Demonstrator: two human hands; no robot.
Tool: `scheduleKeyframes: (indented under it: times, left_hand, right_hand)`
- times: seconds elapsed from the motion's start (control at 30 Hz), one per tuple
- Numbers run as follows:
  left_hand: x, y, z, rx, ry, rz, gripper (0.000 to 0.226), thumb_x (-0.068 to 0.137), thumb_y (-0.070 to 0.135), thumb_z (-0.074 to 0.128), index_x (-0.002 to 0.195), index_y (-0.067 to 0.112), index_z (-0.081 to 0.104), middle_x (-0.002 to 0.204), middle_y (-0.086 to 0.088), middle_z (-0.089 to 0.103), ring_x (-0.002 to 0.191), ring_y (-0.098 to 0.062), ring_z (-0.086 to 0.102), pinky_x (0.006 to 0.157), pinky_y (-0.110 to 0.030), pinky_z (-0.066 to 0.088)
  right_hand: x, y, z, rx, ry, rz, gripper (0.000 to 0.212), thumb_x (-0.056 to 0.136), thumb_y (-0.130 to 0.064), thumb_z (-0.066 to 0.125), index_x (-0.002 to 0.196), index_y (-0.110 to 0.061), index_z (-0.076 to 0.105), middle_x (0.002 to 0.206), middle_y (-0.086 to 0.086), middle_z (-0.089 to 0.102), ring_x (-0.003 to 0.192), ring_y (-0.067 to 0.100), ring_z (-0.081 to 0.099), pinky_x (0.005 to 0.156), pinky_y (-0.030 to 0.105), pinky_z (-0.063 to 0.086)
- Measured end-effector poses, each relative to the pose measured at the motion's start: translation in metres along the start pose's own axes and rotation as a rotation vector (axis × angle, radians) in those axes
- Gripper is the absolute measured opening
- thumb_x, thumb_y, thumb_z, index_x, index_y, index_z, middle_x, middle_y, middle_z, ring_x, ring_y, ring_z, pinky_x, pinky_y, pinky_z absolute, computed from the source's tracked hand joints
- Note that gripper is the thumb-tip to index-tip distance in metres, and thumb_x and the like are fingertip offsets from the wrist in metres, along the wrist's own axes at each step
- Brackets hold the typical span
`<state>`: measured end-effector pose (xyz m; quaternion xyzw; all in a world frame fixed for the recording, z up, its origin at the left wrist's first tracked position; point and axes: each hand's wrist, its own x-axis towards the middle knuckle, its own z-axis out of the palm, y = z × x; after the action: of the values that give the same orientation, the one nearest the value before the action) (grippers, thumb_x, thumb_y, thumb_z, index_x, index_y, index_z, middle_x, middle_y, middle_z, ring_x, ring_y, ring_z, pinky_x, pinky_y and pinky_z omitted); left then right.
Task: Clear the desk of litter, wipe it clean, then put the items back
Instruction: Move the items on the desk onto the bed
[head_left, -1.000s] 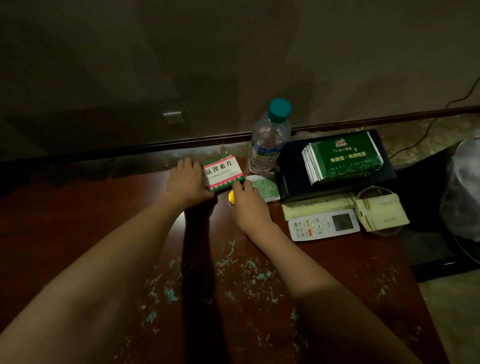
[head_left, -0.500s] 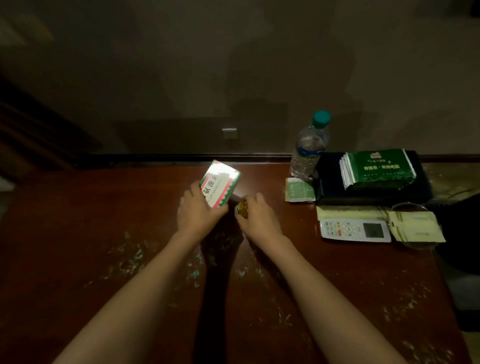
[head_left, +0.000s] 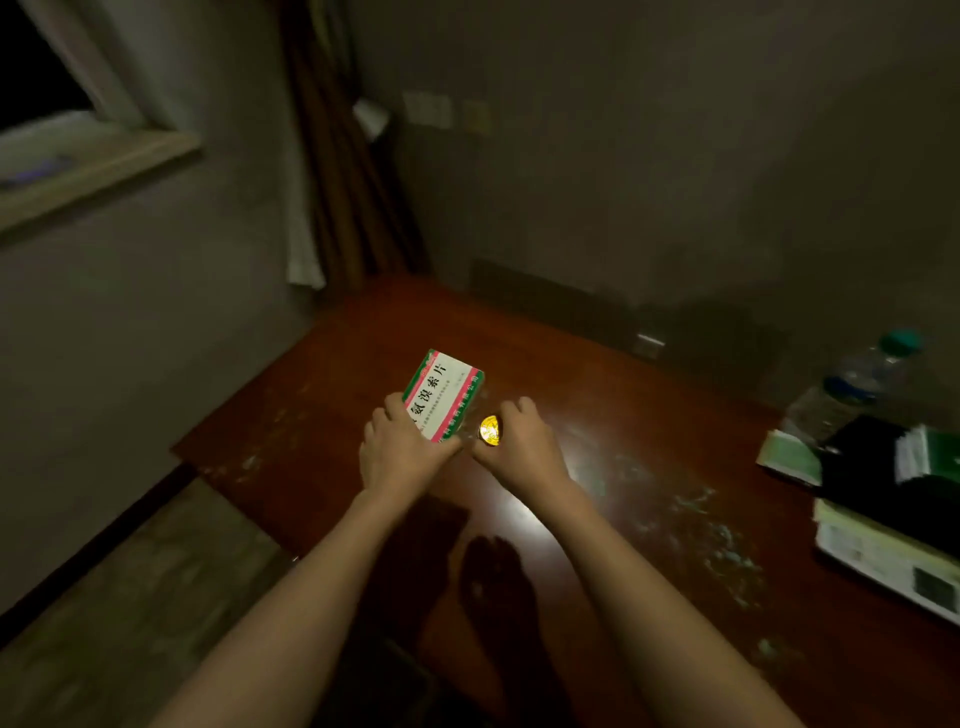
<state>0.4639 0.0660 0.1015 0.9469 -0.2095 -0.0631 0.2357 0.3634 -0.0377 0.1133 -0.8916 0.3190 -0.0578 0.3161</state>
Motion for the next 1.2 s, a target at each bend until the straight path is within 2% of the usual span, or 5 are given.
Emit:
scheduleKeyframes:
  times: [0.17,0.5,0.73,1.0,1.2]
  left_hand:
    - [-0.053,-0.119,-0.076,-0.069,0.105,-0.256,0.093,0.071,0.051,0.074,0.137,0.009,0.025,0.131,-0.015,0.041,0.123,-0.030,0.041,0.099,-0.043,0.041]
    - [-0.191,-0.298,-0.168,-0.194,0.371,-0.704,0.090,0.068,0.048,0.078,0.134,0.008,0.030,0.129,-0.015,0.046,0.116,-0.032,0.049,0.086,-0.041,0.048]
    - [-0.295,-0.403,-0.209,-0.221,0.600,-1.120,0.083,0.068,0.049,0.077,0.125,0.007,0.033,0.120,-0.014,0.047,0.113,-0.031,0.049,0.088,-0.040,0.048]
    - [-0.399,-0.474,-0.222,-0.242,0.827,-1.540,0.079,0.066,0.044,0.077,0.125,0.011,0.036,0.113,-0.012,0.049,0.103,-0.026,0.051,0.079,-0.035,0.047]
    - [-0.465,-0.472,-0.191,-0.349,0.994,-1.869,0.082,0.063,0.044,0.077,0.127,0.011,0.038,0.114,-0.010,0.050,0.101,-0.024,0.051,0.079,-0.033,0.049]
  right_hand:
    - [-0.052,-0.107,0.056,0.035,-0.140,-0.240,0.041,0.088,-0.024,0.064,0.122,-0.006,0.049,0.124,0.009,0.041,0.107,0.031,0.054,0.084,0.037,0.047]
    - [-0.171,-0.272,0.179,-0.039,-0.412,-0.624,0.051,0.087,-0.022,0.068,0.132,-0.012,0.047,0.140,0.004,0.036,0.112,0.016,0.053,0.092,0.026,0.048]
    - [-0.250,-0.372,0.277,-0.120,-0.750,-0.925,0.033,0.088,-0.020,0.066,0.118,-0.010,0.056,0.135,0.004,0.039,0.103,0.015,0.055,0.086,0.023,0.047]
    - [-0.346,-0.437,0.376,-0.254,-1.086,-1.299,0.028,0.087,-0.013,0.062,0.113,-0.007,0.053,0.125,0.006,0.041,0.099,0.022,0.056,0.085,0.029,0.048]
    - [-0.420,-0.448,0.421,-0.368,-1.247,-1.605,0.021,0.088,-0.009,0.056,0.107,-0.004,0.050,0.118,0.011,0.040,0.093,0.029,0.057,0.080,0.034,0.047]
